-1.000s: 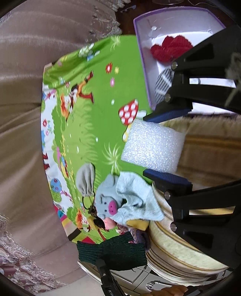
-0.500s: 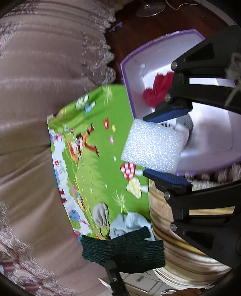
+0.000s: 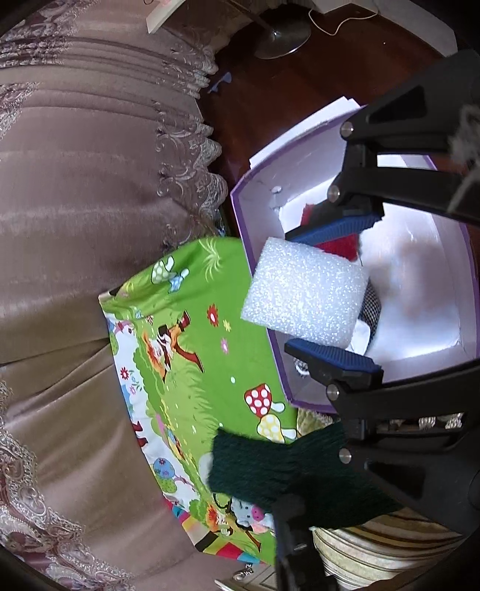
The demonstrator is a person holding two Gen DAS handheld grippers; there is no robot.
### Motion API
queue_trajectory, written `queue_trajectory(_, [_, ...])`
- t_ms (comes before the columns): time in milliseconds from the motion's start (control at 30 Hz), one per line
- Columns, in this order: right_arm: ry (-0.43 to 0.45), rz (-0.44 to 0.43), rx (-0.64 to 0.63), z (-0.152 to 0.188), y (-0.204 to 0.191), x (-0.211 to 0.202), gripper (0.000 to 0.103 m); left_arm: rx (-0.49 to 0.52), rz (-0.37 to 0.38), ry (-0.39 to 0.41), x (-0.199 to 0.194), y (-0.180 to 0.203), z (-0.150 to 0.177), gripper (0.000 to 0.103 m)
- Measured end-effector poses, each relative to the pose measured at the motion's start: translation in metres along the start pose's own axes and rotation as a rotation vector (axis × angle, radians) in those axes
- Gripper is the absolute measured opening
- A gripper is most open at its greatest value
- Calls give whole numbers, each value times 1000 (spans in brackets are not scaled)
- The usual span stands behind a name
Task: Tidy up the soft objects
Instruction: 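Carry the foam block and green glove into the box and open both tools, then move both open tools back over the pile of soft items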
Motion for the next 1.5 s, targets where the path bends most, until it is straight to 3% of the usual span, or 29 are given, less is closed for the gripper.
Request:
queue_trajectory(167, [24,17,4,-1,4,-4,77,-6,15,-39,14,1,2,13])
queue_trajectory(333, [57,33,-22,-3,-1,-10,82,10,-16,-37,14,4,3,13])
queue_trajectory(433, [97,33,-18,-5,-4,-18,87,63,-87,-3,10,5,4,13])
queue_trajectory(633, [174,129,-32,-13,-13,-34,96,112,-114,-4,7,-2,10,13])
queue_trajectory(700, [190,144,-33,-15,-16,-37,96,111,-83,10,2,-6,12,13])
queue_trajectory(733, [201,135,-41,-15,-19,-39,96,121,-52,20,-2,-9,13,13])
queue_trajectory(833, [231,103,-56,-15,-28,-44,96,135,-69,33,-7,-15,16,13])
queue_trajectory(1000, [234,14,-87,-16,-47,-48,96,74,-51,49,-22,-39,24,14])
queue_trajectory(1167, [189,-77,-127,-16,-70,-46,96,55,-107,106,-47,-66,37,14])
queue_trajectory(1500, [142,-155,-220,-15,-120,-41,96,-151,-164,157,-97,-154,70,15])
Point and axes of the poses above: each gripper's, at about its wrist camera, not at the fingertips, and x roughly the way its jaws point, y to its right, z to its underside, the point moved 2 cm from there along x, roughly the way its jaws point, and after that the axes turned 6 degrees about -y, right-handed, at the moved point
